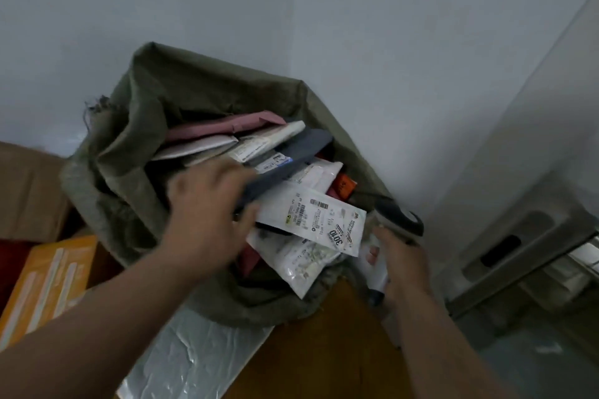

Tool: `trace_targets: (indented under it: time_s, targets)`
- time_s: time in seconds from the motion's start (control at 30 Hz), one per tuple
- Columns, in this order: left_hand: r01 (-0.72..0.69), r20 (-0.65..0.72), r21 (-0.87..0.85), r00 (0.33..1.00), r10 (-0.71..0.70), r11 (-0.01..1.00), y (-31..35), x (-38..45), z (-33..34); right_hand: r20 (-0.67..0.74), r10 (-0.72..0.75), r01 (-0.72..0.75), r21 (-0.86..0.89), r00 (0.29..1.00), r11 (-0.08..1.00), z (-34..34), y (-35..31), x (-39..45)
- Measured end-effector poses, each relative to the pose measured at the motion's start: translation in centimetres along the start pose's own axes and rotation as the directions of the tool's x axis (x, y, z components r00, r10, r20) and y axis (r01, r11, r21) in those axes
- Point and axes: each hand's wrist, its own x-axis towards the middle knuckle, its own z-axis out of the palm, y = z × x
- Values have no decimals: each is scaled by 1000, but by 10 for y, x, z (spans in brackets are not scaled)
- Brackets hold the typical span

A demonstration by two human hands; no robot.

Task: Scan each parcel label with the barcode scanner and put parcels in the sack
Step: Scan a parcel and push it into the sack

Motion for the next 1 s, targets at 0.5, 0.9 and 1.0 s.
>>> trace_targets:
  time_s: [0.5,0.9,1.0]
  targets:
    - [-100,778,403,560,-284,910,-38,-28,156,396,318,-373,69,862,925,19,54,102]
    - [215,723,439,492,-485,872,-52,-17,133,288,-371,354,111,883,929,21,-67,22]
    - [371,654,450,483,-583,812,-41,8,132,297,-584,572,134,756,809,20,-116,-6]
